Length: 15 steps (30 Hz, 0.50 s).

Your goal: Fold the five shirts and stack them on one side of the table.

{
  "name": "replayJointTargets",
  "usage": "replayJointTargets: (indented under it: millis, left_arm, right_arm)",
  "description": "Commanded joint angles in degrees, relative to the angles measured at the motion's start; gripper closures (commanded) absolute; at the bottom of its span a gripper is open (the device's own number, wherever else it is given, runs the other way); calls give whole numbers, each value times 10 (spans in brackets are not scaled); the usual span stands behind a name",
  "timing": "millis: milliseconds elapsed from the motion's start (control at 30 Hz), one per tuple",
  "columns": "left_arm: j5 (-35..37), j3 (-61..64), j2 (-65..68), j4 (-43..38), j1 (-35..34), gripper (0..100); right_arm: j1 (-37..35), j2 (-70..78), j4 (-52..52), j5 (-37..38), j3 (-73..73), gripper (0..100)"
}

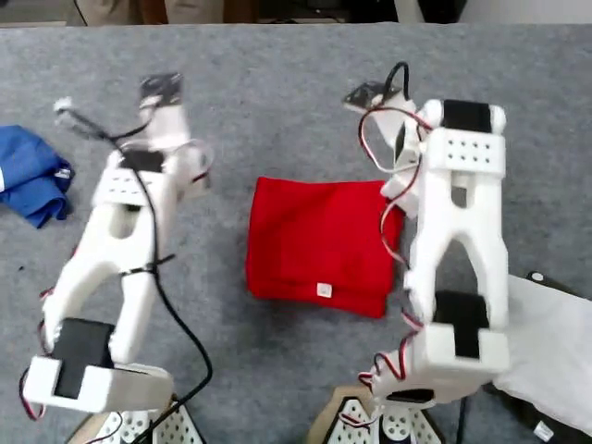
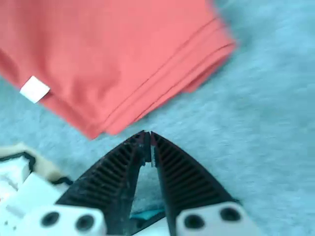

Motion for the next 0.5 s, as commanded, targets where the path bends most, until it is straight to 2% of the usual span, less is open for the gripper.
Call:
replayJointTargets:
  millis: [0,167,467]
  left_arm:
    - [35,-99,17,18,84,981]
    - [59,-162,116,18,148,981]
    - [70,-306,319,22,148,981]
  right_arm:
    - [3,62,4,-31,-72,994]
    - [2,153,-18,-67,-148,994]
    - [-25,276,-38,-88,-233,994]
